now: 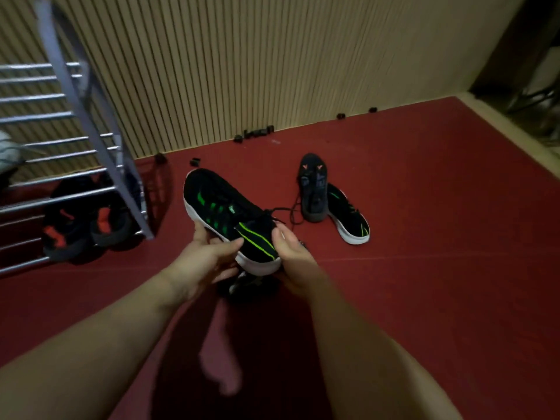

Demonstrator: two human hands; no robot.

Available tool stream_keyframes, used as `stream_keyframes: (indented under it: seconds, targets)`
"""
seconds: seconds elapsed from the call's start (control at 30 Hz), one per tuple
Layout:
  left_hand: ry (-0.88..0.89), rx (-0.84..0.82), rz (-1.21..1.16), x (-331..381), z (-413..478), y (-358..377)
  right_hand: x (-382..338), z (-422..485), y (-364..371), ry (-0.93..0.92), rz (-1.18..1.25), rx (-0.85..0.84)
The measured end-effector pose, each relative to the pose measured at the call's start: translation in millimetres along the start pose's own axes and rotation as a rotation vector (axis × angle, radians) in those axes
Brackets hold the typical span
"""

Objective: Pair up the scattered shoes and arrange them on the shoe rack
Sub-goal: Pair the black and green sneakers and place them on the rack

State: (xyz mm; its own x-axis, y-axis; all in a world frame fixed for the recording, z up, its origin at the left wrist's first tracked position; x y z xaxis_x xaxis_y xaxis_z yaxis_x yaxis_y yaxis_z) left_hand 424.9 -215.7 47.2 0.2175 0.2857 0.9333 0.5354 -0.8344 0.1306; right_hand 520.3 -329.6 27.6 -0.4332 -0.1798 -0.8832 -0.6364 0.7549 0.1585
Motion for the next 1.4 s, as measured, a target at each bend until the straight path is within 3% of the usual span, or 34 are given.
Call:
stream_keyframes:
  seconds: [0.2,0.43,0.7,0.87,0.97,1.03,1.13,1.23,1.4]
  targets:
    - [0.067,-0.028,0.097,40,29,41,-12,12,-28,-0.051,0.008,-0.134]
    - [0.188,-0.117,0.263,68,59,52,-36,24,-35,-0.170,-0.230,-0.243]
    - [0.140,-0.295,0.185,41,89,53,-45,42,-35,-0.225,-0.205,-0.190]
    - [0.170,-0.319,0.182,21,126,57,-38,63,-57,-0.208,-0.300,-0.113]
    - [0.158,-0.345,0.189,11,152,56,-28,91,-95,-0.089,-0.417,-0.002]
    - [0.154,-0.367,0.199,6,170,57,-21,111,-142,0.016,-0.585,0.223]
    - [0.129,-0.346,0.172,7,188,64,-7,117,-217,0.367,-0.990,0.613]
    - [0.111,-0.358,0.213,0,204,72,15,120,-252,0.556,-1.119,0.628]
    - [0.136,-0.439,0.232,-15,218,89,22,123,-264,0.424,-1.180,0.716]
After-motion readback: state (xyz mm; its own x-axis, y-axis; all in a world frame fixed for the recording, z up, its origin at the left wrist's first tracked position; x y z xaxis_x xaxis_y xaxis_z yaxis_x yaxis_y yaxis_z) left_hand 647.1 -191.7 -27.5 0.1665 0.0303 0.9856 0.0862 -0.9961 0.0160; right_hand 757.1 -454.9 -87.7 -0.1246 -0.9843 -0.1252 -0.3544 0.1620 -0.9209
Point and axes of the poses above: each hand's wrist, its own z-axis towards the middle knuckle, its own y-axis out of the palm, x = y × z, the point moved 9 cm from there along z, towards the middle knuckle, and after that the axes turned 9 degrees about y, right-handed, at the moved point
